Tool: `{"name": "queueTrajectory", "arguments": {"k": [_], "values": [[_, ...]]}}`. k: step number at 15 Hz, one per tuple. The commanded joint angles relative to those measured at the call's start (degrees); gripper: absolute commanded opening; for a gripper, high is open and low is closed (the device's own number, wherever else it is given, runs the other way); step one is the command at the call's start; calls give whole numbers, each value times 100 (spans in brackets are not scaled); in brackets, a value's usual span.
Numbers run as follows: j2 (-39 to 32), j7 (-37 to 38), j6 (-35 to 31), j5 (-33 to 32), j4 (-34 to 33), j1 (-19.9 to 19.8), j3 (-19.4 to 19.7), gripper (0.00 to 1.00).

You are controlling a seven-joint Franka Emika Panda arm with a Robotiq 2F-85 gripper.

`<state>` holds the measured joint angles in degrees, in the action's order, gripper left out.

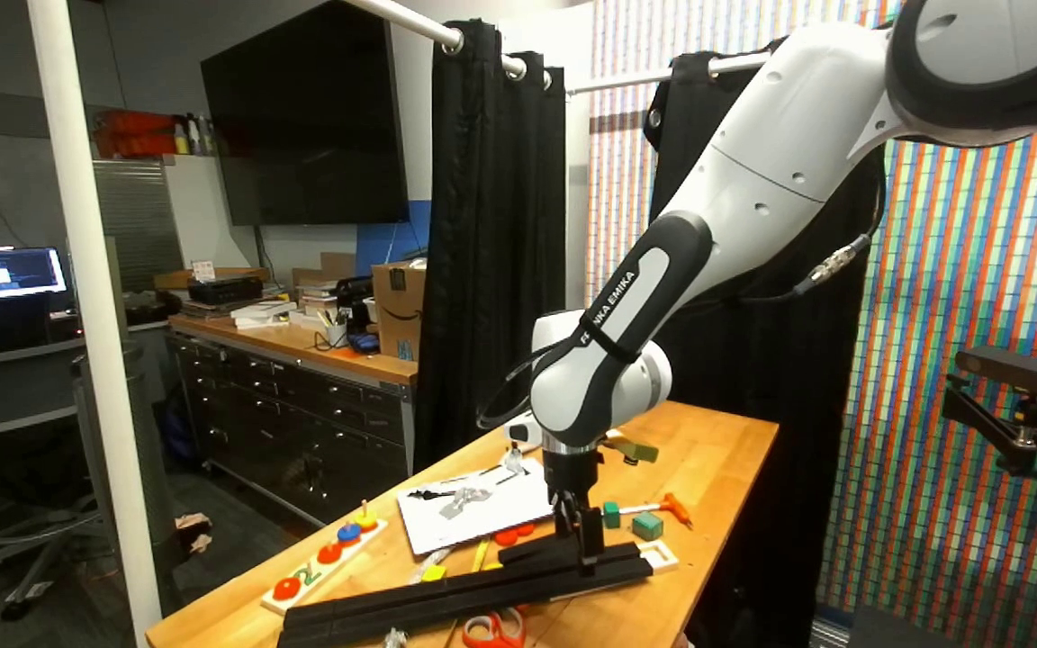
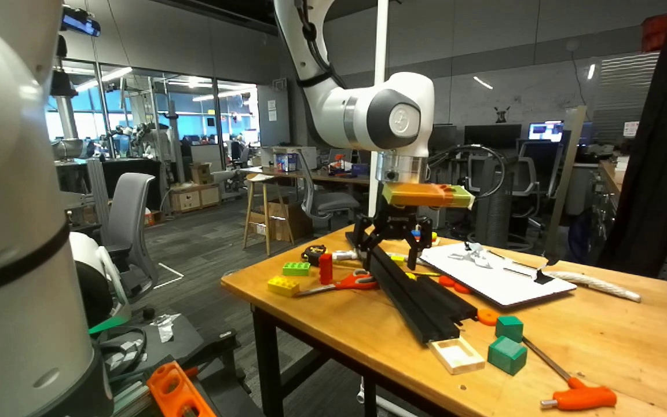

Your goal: Turn the black object clockwise then put the green block on he first position on the wooden board

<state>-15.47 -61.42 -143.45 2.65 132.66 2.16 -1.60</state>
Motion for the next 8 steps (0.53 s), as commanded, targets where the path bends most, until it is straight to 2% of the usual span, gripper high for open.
{"name": "queueTrajectory", "arguments": {"k": [1,8], "values": [[-196,127,-459,-305,-49,-167,-112,100],[-514,593,-789,-915,-124,-223,-70,100]]}}
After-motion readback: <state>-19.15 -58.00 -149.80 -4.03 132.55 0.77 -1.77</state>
